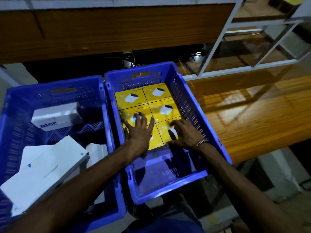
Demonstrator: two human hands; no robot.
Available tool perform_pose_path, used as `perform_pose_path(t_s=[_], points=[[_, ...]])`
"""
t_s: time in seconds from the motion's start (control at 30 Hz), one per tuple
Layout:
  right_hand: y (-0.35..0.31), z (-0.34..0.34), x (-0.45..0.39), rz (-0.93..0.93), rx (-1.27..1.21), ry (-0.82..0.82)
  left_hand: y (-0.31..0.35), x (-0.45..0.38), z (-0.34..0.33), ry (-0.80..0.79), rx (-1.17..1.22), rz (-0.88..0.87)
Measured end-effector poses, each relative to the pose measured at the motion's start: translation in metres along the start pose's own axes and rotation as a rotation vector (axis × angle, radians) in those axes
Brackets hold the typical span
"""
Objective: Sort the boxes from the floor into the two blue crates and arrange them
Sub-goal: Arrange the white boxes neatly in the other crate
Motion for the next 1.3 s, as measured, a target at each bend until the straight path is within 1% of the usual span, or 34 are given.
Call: perform_pose_path(t_s=[0.07,0.13,0.17,0.3,0.43,0.5,0.57,0.6,0.63,0.7,0.73,0.77,0.83,0.9,0.97,1.07,1.13,1.2,1.27,1.3], points=[[-0.001,-0.008,-0.003,0.031,0.21,-0.103,-0.001,-0.004,-0.003,-0.078,0.078,0.034],[-0.003,-0.017,-0.009,0.036,0.355,-0.188,0.001,-0.005,-0.001,-0.105,0.085,0.03],[-0.004,-0.019,-0.012,0.033,0.386,-0.19,0.003,-0.004,0.002,-0.097,0.07,0.013],[-0.009,-0.018,-0.015,0.025,0.458,-0.113,0.008,-0.001,0.003,-0.065,0.046,-0.015],[-0.017,-0.021,-0.013,0.036,0.501,-0.105,0.004,0.003,0.005,-0.067,0.062,-0.015],[-0.018,-0.018,-0.012,0.05,0.478,-0.128,0.004,0.015,0.01,-0.013,0.06,-0.049],[-0.018,-0.016,-0.008,0.039,0.411,-0.178,0.005,0.034,0.018,0.144,0.126,-0.089],[-0.017,-0.016,-0.006,0.024,0.359,-0.189,0.005,0.045,0.021,0.227,0.205,-0.119],[-0.02,-0.014,-0.002,0.013,0.301,-0.167,0.004,0.058,0.023,0.322,0.291,-0.152],[-0.036,-0.005,0.013,0.022,0.145,-0.03,-0.001,0.093,0.03,0.596,0.466,-0.188],[-0.049,0.001,0.022,0.059,0.058,0.047,-0.006,0.113,0.031,0.741,0.56,-0.184],[-0.062,0.007,0.031,0.099,-0.026,0.113,-0.011,0.13,0.03,0.854,0.641,-0.167],[-0.095,0.02,0.054,0.191,-0.193,0.23,-0.027,0.169,0.022,0.991,0.737,-0.083],[-0.13,0.028,0.076,0.264,-0.324,0.314,-0.048,0.204,0.012,1.053,0.767,-0.018],[-0.16,0.024,0.091,0.327,-0.436,0.343,-0.077,0.23,0.0,1.083,0.75,0.051],[-0.204,0.016,0.106,0.395,-0.548,0.321,-0.127,0.255,-0.021,1.099,0.729,0.184],[-0.228,0.011,0.11,0.417,-0.552,0.308,-0.155,0.258,-0.04,0.991,0.671,0.276],[-0.249,0.004,0.11,0.434,-0.526,0.318,-0.181,0.254,-0.064,0.806,0.577,0.351],[-0.262,-0.003,0.107,0.426,-0.536,0.334,-0.202,0.247,-0.086,0.652,0.509,0.356],[-0.266,-0.007,0.104,0.409,-0.538,0.346,-0.212,0.244,-0.093,0.627,0.507,0.338]])
Point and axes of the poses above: each hand's wrist, its own x-axis away from the middle knuckle, its own z-axis out of the back of the hand, y = z × x, the point moved 5 cm from there along -x, towards the middle knuckle, and after that the axes turned 6 degrees about x, right-handed, at the moved point
